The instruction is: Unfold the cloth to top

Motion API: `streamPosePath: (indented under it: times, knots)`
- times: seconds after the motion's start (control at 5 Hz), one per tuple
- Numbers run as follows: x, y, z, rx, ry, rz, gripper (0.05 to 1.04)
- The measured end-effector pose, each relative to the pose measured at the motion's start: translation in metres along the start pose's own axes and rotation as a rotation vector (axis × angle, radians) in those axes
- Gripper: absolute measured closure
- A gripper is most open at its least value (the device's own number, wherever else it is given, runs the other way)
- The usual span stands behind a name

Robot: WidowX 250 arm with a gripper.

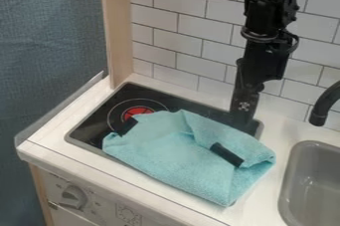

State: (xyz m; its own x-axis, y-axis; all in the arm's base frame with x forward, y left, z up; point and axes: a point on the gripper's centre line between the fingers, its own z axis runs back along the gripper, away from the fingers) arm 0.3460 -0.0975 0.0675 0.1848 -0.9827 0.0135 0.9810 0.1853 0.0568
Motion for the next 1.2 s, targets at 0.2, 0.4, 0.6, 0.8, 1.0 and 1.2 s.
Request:
streamPosePath:
  times: [0.2,0.4,0.6,0.8,1.0,1.2]
  knots:
    - [-0.002,-0.005,-0.013,-0.037,0.019,-0.001,0.085]
    - [-0.005,-0.007,-0.023,-0.058,0.045,-0.02,0.085]
    - [-0.011,-0.012,-0.041,-0.112,0.101,-0.042,0.085]
    - [-0.013,-0.009,-0.051,-0.141,0.129,-0.044,0.085]
    - [-0.02,-0.01,-0.065,-0.19,0.159,-0.034,0.085]
    - [-0.018,-0.005,-0.072,-0.206,0.168,-0.038,0.085]
